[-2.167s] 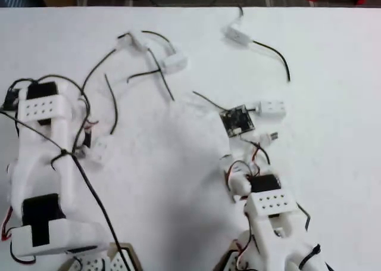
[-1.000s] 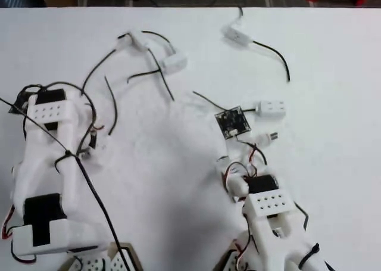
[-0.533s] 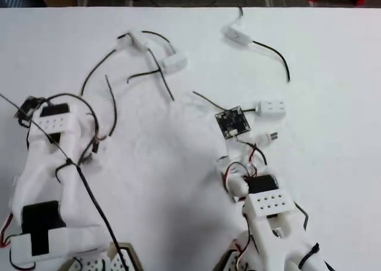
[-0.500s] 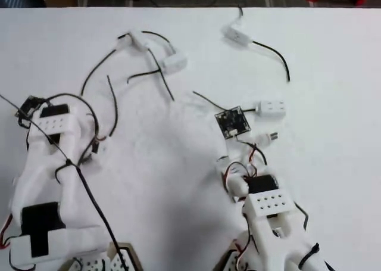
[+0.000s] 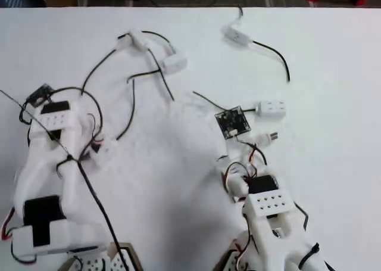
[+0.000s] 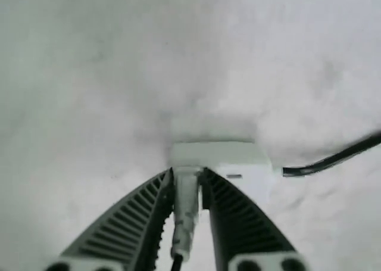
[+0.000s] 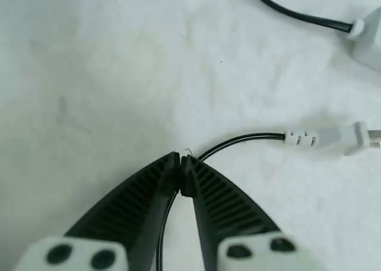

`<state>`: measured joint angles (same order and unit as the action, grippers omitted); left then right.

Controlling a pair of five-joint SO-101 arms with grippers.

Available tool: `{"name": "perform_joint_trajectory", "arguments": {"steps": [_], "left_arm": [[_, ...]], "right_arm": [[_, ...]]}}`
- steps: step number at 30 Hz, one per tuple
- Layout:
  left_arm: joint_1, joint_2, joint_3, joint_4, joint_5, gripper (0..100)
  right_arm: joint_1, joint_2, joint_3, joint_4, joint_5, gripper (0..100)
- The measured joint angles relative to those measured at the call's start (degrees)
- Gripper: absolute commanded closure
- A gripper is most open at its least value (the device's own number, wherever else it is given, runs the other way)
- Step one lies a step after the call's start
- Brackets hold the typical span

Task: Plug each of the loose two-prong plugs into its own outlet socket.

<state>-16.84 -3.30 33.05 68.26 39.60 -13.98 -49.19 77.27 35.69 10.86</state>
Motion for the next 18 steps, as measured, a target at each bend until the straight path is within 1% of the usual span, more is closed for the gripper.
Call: {"name": "perform_joint_trajectory", "arguments": {"steps": [2,4,8,10,13,15,18], "left_arm": [[1.14,0.0,-1.41,2.55,1.05,64],[2.73,0.09,-2.9,5.36,1.85,61],[4.75,0.09,-6.24,9.14,2.55,64],[4.92,0.09,-7.03,9.41,0.26,67],[4.92,0.09,-7.38,9.49,-8.7,72],[4.66,0.09,-7.38,9.05,-18.37,75],[2.02,0.09,-7.38,5.89,-34.81,79]], "right_arm": [[0.0,0.0,0.0,0.0,0.0,97.7],[0.0,0.0,0.0,0.0,0.0,97.7],[0.0,0.0,0.0,0.0,0.0,97.7],[0.0,0.0,0.0,0.0,0.0,97.7],[0.0,0.0,0.0,0.0,0.0,97.7],[0.0,0.0,0.0,0.0,0.0,97.7],[0.0,0.0,0.0,0.0,0.0,97.7]]}}
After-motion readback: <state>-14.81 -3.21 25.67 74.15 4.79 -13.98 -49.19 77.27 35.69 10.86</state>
